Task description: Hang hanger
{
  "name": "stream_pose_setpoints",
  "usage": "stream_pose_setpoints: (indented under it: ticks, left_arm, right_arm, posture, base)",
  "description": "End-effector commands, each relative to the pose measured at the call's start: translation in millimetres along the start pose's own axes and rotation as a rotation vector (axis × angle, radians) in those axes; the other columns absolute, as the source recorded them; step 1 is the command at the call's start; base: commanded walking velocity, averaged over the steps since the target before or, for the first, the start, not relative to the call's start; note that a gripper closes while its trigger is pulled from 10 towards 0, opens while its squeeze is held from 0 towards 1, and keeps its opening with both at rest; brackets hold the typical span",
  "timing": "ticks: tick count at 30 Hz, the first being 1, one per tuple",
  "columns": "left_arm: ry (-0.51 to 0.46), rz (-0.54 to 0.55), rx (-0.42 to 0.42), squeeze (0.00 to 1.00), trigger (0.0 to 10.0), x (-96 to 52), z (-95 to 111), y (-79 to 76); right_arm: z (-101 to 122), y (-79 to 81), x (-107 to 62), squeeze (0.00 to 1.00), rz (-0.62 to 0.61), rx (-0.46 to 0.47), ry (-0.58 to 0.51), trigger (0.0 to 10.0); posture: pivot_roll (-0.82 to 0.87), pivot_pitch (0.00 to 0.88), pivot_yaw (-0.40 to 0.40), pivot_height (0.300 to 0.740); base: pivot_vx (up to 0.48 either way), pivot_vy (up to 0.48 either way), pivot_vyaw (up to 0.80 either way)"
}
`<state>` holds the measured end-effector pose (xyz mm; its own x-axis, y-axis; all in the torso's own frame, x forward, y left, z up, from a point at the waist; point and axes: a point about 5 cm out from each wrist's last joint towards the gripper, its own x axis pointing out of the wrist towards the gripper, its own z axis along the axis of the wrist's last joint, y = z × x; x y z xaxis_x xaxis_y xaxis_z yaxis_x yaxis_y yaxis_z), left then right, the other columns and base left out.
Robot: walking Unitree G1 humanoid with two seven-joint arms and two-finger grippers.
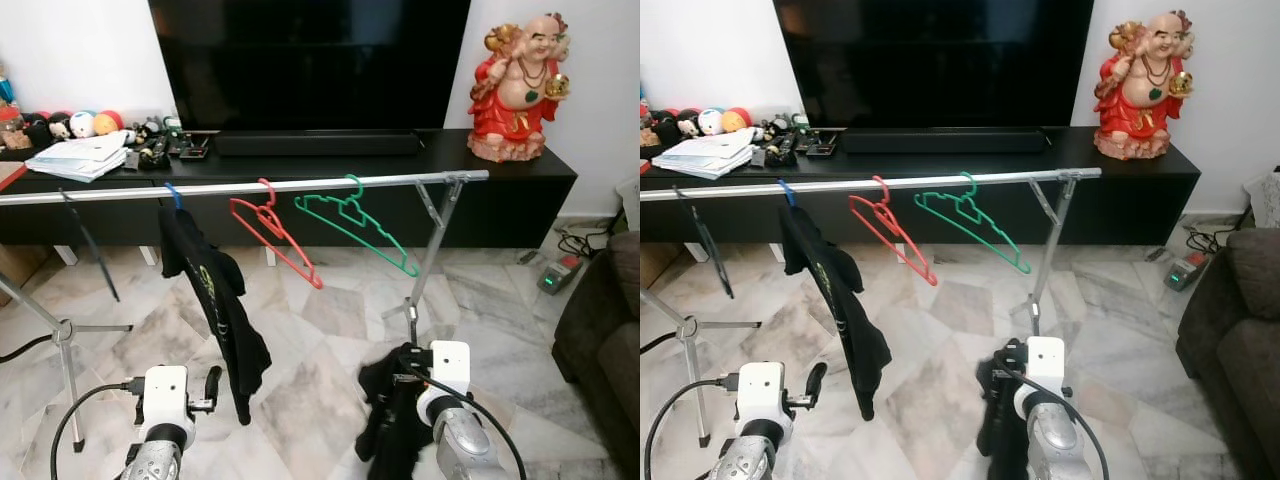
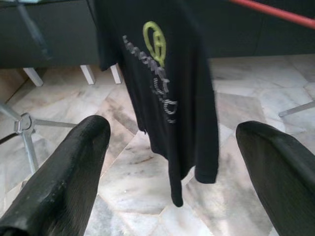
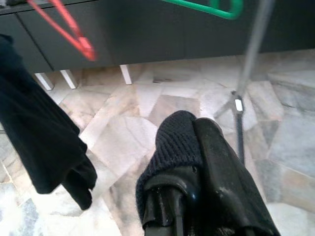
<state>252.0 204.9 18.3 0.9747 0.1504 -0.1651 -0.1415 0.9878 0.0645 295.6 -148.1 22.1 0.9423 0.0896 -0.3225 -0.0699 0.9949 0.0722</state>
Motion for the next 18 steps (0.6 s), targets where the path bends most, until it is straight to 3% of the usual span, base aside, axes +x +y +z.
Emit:
stream_pose_setpoints:
  ticks: [1,14,18]
  left_arm:
    - [-0.005,0.012,0.024,0.0,10.0,0.4,2.8,8.2]
    - [-0.006,0.035,0.009,0.0,10.0,3.3,6.4,16.6]
    - [0.001,0.076,-0.052,0.0,10.0,3.5,5.7,19.3]
  right_arm:
    - [6.2,10.1,2.8,0.0,0.035,0.001,-0.032,10.0]
    - [-3.9,11.9,1.2,0.0,0.053,0.005,-0.011,10.0]
    - [-5.2,14.3,1.6,0.0,0.067,-0.011,-0.008,10.0]
  posture:
    - [0.01,0.0,0.054,0.74]
    - [0.0,0.0,0.07,0.74]
    - [0.0,0.0,0.068,0.74]
  base:
    - [0.0,0.48,0.0]
    - [0.0,0.48,0.0]
    - [0.0,0.283,0.0]
